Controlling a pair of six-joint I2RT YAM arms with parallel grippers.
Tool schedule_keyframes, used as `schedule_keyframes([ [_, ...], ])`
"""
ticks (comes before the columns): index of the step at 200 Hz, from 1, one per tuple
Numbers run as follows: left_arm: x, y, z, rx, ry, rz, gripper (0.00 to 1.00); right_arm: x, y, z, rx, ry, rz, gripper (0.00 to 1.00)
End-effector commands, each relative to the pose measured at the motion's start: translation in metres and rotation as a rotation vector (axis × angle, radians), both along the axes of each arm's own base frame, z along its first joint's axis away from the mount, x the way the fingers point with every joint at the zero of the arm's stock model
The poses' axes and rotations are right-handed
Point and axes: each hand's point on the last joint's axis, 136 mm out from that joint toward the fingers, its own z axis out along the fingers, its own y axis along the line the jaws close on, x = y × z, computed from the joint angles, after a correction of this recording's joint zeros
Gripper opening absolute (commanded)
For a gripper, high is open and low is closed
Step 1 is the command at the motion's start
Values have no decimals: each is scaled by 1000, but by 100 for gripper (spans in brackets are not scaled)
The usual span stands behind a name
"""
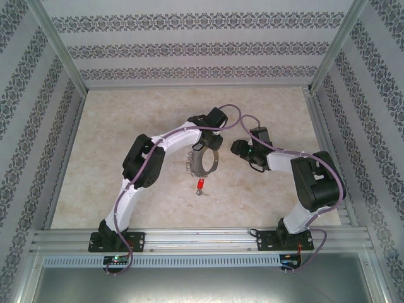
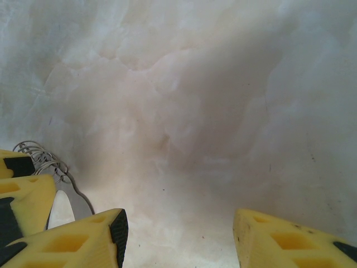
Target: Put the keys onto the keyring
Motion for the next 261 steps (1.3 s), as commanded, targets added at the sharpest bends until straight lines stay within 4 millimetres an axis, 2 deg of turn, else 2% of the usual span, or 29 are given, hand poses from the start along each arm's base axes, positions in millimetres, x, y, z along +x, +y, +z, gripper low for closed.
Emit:
schedule_keyframes([
  [1, -1, -1, -1, 36, -7, -19, 37, 5, -4, 5, 8, -26, -13, 54],
  [121, 0, 2, -15, 70, 7, -22, 31, 7, -2, 10, 14, -51, -2, 54],
  [167, 0, 3, -14, 74, 7, -17, 19, 6, -1, 19, 34, -68, -7, 54],
  [197, 0, 3, -6, 67, -7, -16, 10, 5, 0, 38, 52, -107, -18, 55],
  [214, 0, 3, 0, 63, -15, -22, 0, 6, 2, 54, 62, -138, -26, 55],
  [243, -2, 3, 10, 61, -26, -42, 0, 6, 9, 90, 86, -208, -40, 56],
  [261, -2, 5, 25, 58, -54, -56, 0, 3, 17, 118, 92, -248, -45, 58],
])
